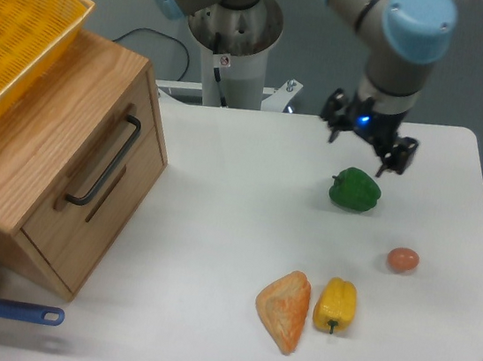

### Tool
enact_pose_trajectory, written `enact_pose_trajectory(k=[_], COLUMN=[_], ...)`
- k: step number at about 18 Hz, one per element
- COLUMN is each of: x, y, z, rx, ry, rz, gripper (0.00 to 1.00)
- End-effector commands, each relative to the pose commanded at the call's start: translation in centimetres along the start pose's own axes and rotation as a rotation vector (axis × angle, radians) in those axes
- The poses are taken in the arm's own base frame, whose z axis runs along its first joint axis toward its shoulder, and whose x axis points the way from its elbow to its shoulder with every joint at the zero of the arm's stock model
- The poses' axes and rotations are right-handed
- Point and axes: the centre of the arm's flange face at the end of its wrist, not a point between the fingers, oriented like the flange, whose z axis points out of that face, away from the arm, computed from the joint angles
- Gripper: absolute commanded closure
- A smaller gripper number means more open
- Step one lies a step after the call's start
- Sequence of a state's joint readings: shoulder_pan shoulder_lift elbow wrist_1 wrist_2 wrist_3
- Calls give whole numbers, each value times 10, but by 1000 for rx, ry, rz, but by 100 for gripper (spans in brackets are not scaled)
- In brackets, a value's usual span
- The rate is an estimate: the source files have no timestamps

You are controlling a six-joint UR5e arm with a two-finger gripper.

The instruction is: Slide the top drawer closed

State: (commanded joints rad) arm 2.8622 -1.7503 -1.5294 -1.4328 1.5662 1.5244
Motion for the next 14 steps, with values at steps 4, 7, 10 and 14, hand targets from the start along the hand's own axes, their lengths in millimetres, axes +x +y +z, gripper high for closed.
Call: enact_pose_trajectory(k=[4, 7, 10, 14], x=[-8, -10, -11, -13], y=[36, 51, 60, 69], z=[2, 2, -1, -3], rx=[-7, -16, -83, -93], ry=[6, 9, 11, 12], rz=[49, 107, 170, 170], gripper=[0, 0, 0, 0])
